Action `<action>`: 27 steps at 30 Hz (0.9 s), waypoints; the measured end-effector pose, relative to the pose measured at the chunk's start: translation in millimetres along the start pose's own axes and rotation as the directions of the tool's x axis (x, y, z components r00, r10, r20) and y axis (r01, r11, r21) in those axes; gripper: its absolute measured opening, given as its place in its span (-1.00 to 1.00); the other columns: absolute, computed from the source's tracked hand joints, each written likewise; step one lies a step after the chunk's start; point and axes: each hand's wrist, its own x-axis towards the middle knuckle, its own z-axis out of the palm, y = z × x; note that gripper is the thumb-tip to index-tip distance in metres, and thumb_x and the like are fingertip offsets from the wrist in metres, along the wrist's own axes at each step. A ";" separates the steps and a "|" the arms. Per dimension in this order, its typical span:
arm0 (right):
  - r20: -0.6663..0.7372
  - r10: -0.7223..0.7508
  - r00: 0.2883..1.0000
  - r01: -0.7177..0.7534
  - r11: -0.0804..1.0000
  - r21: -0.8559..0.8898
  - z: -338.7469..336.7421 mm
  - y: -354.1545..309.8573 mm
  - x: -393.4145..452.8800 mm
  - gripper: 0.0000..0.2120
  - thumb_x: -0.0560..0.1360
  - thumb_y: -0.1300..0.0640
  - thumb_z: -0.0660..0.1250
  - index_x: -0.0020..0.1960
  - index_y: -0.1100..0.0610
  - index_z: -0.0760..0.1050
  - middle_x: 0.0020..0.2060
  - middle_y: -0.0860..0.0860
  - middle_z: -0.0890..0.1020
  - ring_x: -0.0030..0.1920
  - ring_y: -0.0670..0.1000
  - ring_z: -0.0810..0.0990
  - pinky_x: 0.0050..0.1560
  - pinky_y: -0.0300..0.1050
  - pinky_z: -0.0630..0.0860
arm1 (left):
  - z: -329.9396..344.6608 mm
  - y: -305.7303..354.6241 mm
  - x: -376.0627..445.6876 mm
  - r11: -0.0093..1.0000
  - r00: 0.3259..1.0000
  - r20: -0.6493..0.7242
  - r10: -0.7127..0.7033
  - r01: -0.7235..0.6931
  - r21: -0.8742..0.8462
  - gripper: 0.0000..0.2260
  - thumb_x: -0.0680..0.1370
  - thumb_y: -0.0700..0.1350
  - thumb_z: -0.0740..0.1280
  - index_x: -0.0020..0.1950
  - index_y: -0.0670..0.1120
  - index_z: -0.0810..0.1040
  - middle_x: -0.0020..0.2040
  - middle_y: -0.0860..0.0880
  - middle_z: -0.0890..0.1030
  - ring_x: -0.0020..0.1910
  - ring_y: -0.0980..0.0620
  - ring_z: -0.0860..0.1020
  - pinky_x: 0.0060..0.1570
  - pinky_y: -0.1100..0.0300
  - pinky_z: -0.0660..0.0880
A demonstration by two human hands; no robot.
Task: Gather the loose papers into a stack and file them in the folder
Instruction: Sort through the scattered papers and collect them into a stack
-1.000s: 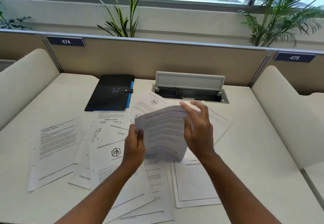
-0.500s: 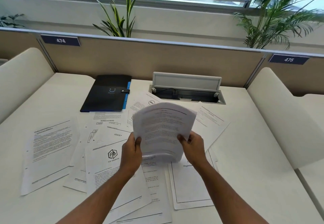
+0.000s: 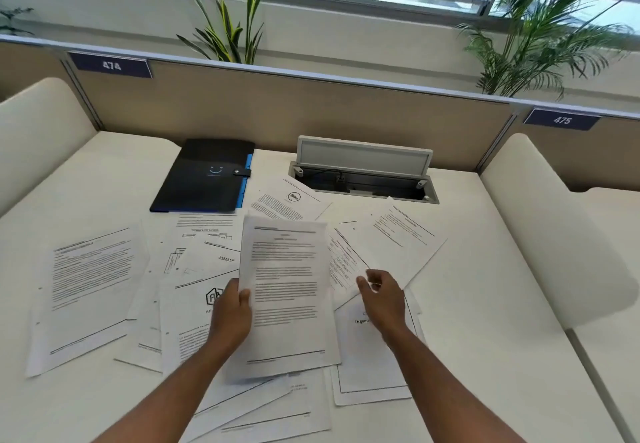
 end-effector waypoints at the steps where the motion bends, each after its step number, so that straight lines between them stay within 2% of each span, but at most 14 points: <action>1: -0.054 0.019 0.998 -0.025 0.995 -0.101 -2.3 9.6 3.3 -0.63 0.56 0.01 0.47 0.31 0.12 0.58 0.23 0.07 0.62 0.28 0.12 0.59 0.27 0.03 0.54 | -0.9 -7.5 0.6 0.999 0.999 0.013 -0.038 0.038 0.026 -0.80 0.65 -0.22 0.15 0.22 -0.17 0.49 0.13 -0.18 0.61 0.07 -0.17 0.55 -0.03 0.13 0.42; 3: -0.167 0.082 0.983 -0.131 0.942 -0.309 -9.2 25.8 9.5 -0.54 0.53 -0.07 0.47 0.35 0.10 0.54 0.35 0.14 0.51 0.38 0.23 0.44 0.33 0.15 0.46 | -2.4 -21.3 -0.7 0.992 0.993 0.041 -0.106 0.103 0.072 -0.79 0.65 -0.22 0.15 0.24 -0.18 0.48 0.17 -0.22 0.60 0.12 -0.20 0.55 -0.02 0.12 0.40; 5: -0.248 0.182 0.951 -0.277 0.859 -0.431 -19.1 36.2 15.0 -0.41 0.49 -0.17 0.46 0.41 0.10 0.47 0.43 0.15 0.41 0.45 0.26 0.32 0.37 0.22 0.40 | -2.7 -32.1 -3.0 0.984 0.988 0.064 -0.144 0.136 0.112 -0.77 0.65 -0.21 0.15 0.27 -0.20 0.46 0.20 -0.23 0.59 0.14 -0.23 0.55 0.00 0.11 0.40; 7: -0.270 0.253 0.929 -0.359 0.793 -0.492 -27.4 41.8 20.3 -0.25 0.45 -0.28 0.45 0.44 0.18 0.39 0.43 0.21 0.39 0.44 0.30 0.33 0.36 0.23 0.40 | -2.7 -39.6 -4.1 0.979 0.985 0.067 -0.156 0.146 0.145 -0.76 0.65 -0.21 0.16 0.29 -0.21 0.45 0.21 -0.25 0.59 0.15 -0.26 0.55 0.02 0.08 0.41; 9: -0.259 0.269 0.928 -0.369 0.758 -0.538 -31.5 42.9 25.2 -0.15 0.42 -0.37 0.44 0.42 0.24 0.37 0.37 0.26 0.41 0.39 0.31 0.38 0.32 0.21 0.45 | -3.4 -43.2 -4.5 0.977 0.986 0.057 -0.156 0.146 0.156 -0.75 0.64 -0.22 0.16 0.31 -0.21 0.45 0.22 -0.26 0.58 0.16 -0.27 0.54 0.06 0.05 0.42; 12: -0.220 0.256 0.941 -0.336 0.776 -0.533 -31.2 40.2 32.5 -0.14 0.42 -0.38 0.44 0.39 0.26 0.36 0.34 0.27 0.42 0.36 0.33 0.41 0.30 0.21 0.47 | -2.6 -44.9 -5.3 0.977 0.987 0.056 -0.148 0.137 0.165 -0.74 0.64 -0.22 0.15 0.31 -0.21 0.44 0.22 -0.25 0.59 0.14 -0.27 0.55 0.02 0.07 0.41; 16: -0.122 0.366 0.923 -0.384 0.841 -0.382 -32.6 33.9 41.6 -0.16 0.43 -0.33 0.48 0.41 0.25 0.32 0.36 0.27 0.38 0.36 0.35 0.45 0.29 0.17 0.47 | -3.6 -45.8 -5.4 0.973 0.987 0.056 -0.148 0.136 0.184 -0.76 0.64 -0.22 0.15 0.28 -0.22 0.45 0.19 -0.26 0.60 0.10 -0.26 0.56 -0.02 0.08 0.41; 19: -0.061 0.404 0.913 -0.405 0.877 -0.259 -36.1 31.8 44.8 -0.22 0.41 -0.24 0.55 0.38 0.22 0.34 0.34 0.23 0.45 0.32 0.29 0.52 0.25 0.08 0.49 | -4.3 -45.8 -5.4 0.975 0.986 0.073 -0.147 0.132 0.180 -0.74 0.65 -0.21 0.15 0.31 -0.21 0.44 0.22 -0.25 0.58 0.14 -0.26 0.55 0.04 0.05 0.43; 22: -0.017 0.365 0.931 -0.364 0.920 -0.146 -39.6 33.4 46.3 -0.40 0.41 -0.11 0.59 0.27 0.20 0.47 0.22 0.16 0.61 0.21 0.20 0.62 0.19 0.02 0.56 | -4.4 -46.2 -5.7 0.975 0.984 0.078 -0.158 0.144 0.170 -0.71 0.65 -0.21 0.16 0.36 -0.20 0.41 0.26 -0.24 0.57 0.19 -0.26 0.54 0.12 0.02 0.45; 24: 0.046 0.332 0.942 -0.325 0.938 -0.119 -40.9 35.2 46.0 -0.58 0.44 -0.03 0.57 0.16 0.17 0.57 0.11 0.12 0.69 0.11 0.17 0.66 0.17 0.03 0.60 | -4.2 -46.8 -4.9 0.976 0.983 0.082 -0.166 0.151 0.160 -0.72 0.65 -0.21 0.15 0.35 -0.19 0.40 0.24 -0.25 0.57 0.16 -0.25 0.54 0.06 0.05 0.43; 27: 0.093 0.296 0.951 -0.286 0.952 -0.108 -41.3 37.0 44.9 -0.76 0.47 0.07 0.55 0.02 0.17 0.59 0.03 0.12 0.70 0.02 0.14 0.65 0.10 -0.01 0.57 | -3.4 -47.4 -4.1 0.975 0.983 0.082 -0.165 0.151 0.162 -0.74 0.65 -0.20 0.15 0.32 -0.19 0.41 0.21 -0.25 0.58 0.12 -0.25 0.55 -0.02 0.11 0.39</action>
